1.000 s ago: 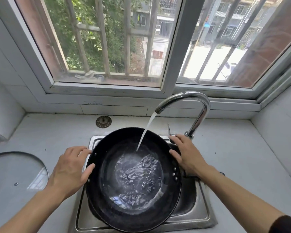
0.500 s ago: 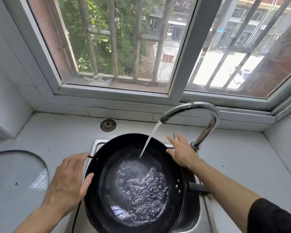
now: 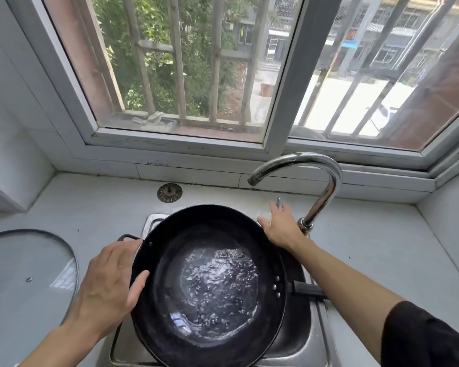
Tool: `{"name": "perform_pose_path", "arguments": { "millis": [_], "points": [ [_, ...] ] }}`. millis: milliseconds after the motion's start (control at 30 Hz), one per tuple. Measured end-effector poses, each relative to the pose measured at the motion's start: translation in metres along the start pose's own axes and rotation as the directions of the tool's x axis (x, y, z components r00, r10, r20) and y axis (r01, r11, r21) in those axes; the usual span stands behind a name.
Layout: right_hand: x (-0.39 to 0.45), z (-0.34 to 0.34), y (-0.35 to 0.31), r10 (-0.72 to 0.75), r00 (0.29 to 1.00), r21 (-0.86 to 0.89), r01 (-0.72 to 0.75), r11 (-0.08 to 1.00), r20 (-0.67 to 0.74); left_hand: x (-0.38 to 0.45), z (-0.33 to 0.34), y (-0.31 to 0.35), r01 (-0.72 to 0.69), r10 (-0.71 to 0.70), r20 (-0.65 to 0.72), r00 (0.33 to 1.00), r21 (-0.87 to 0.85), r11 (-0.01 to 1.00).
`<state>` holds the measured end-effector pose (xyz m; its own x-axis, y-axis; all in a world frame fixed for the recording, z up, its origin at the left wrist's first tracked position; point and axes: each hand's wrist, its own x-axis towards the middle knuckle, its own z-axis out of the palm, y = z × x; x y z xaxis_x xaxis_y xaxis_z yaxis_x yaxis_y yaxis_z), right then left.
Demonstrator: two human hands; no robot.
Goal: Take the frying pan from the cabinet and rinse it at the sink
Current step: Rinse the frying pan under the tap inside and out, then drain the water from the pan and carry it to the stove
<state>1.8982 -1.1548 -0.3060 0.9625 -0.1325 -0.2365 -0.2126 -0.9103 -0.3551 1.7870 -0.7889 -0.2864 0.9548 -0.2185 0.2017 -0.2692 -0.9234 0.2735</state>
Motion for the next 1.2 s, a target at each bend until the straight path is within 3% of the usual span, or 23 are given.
{"name": "perform_pose_path", "arguments": {
  "millis": [167,333,400,500,600,700,933,1200],
  "points": [
    [-0.016,-0.005,0.007,-0.060,0.998,0.050,0.059,0.997,0.012,0.002,-0.003,-0.001,-0.047,0.047,0.030,0.998,0.019,0.999],
    [-0.049,-0.009,0.016,-0.184,0.978,0.182,0.200,0.963,-0.101,0.008,-0.004,-0.002,-0.040,0.038,0.076,0.996,0.036,0.999],
    [-0.069,-0.010,0.027,-0.281,0.958,0.147,0.287,0.947,-0.062,0.013,-0.006,-0.005,-0.059,0.049,0.119,0.992,0.078,0.995],
    [-0.095,-0.008,0.054,-0.421,0.899,0.041,0.419,0.907,0.118,0.027,-0.013,-0.012,-0.085,0.046,0.224,0.973,0.166,0.983],
    [-0.114,-0.003,0.082,-0.348,0.895,-0.183,0.405,0.896,0.278,0.038,-0.024,-0.017,-0.108,0.017,0.351,0.936,0.242,0.964],
    [-0.126,0.002,0.097,-0.228,0.915,-0.242,0.317,0.917,0.334,0.048,-0.033,-0.016,-0.121,-0.035,0.492,0.870,0.282,0.952],
    [-0.136,0.024,0.109,-0.206,0.952,-0.267,0.264,0.927,0.226,0.062,-0.040,-0.001,-0.247,-0.062,0.663,0.746,0.361,0.899],
    [-0.127,0.028,0.111,-0.256,0.949,-0.160,0.286,0.945,0.186,0.079,-0.030,-0.004,-0.277,-0.047,0.662,0.748,0.376,0.884]
  ]
}}
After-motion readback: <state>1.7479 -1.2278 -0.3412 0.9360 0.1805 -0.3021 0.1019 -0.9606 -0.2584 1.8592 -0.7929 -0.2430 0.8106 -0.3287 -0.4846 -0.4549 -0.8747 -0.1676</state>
